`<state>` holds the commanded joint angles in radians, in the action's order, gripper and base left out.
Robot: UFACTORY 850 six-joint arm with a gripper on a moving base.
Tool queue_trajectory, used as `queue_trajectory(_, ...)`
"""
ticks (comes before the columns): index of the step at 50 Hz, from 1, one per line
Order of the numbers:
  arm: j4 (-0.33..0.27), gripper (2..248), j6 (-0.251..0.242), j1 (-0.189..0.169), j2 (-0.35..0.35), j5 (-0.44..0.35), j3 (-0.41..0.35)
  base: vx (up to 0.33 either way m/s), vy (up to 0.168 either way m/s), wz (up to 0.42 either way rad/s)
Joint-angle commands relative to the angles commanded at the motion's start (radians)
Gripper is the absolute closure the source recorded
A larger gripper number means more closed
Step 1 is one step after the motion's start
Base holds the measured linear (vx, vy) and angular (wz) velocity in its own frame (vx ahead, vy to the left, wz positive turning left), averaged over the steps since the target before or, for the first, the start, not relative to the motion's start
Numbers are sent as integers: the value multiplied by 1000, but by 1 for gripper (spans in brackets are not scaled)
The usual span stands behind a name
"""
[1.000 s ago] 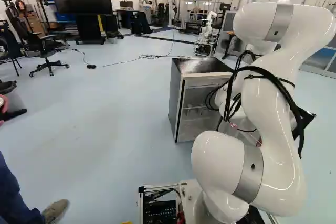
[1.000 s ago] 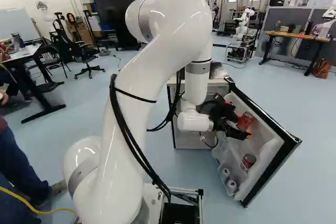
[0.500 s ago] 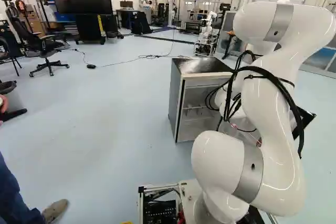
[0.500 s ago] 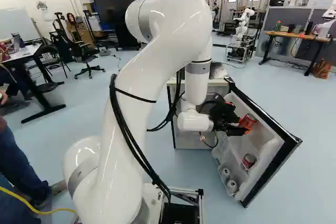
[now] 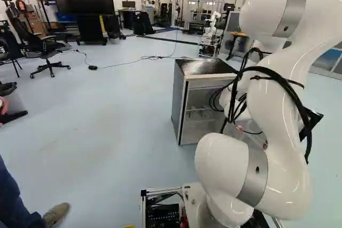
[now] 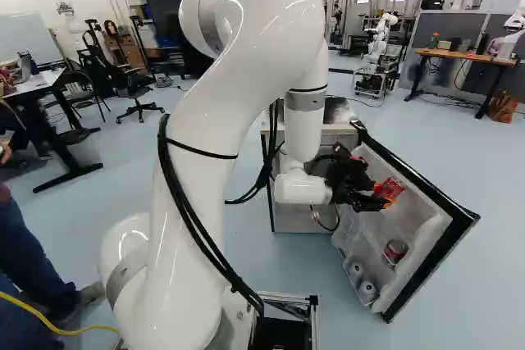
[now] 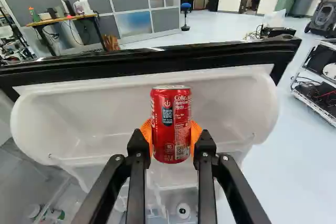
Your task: Grab a drink from the fridge
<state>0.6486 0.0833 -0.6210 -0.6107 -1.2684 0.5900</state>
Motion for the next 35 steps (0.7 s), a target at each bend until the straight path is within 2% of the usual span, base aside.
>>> queue_trajectory(20,0,158,0,6,65,0,-103,0,0,0)
queue_trajectory(35,0,158,0,40,140,0,-191,0,0,0)
